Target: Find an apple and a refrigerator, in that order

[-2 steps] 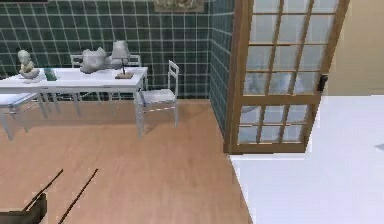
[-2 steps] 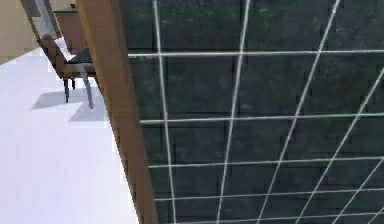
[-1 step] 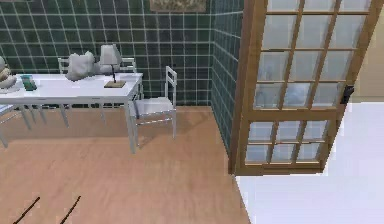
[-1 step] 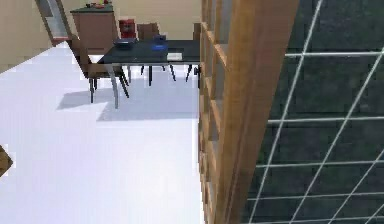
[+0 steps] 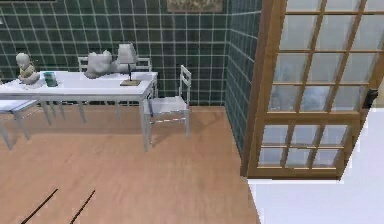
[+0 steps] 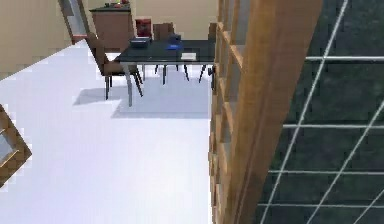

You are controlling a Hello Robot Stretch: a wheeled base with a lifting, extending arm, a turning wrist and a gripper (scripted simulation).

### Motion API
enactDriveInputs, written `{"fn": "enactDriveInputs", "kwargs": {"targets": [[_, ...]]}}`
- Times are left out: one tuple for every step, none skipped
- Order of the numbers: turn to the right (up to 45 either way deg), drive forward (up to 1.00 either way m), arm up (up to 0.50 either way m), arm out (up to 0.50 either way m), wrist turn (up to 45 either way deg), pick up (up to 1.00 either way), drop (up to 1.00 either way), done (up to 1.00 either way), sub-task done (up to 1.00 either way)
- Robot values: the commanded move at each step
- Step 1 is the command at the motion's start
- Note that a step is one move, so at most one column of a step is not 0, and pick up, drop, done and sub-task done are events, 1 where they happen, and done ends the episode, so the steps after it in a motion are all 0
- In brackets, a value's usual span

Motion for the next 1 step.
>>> {"fn": "enactDriveInputs", "kwargs": {"targets": [[0.0,0.30,0.00,0.00,0.0,0.00,0.00,0.00,0.00]]}}
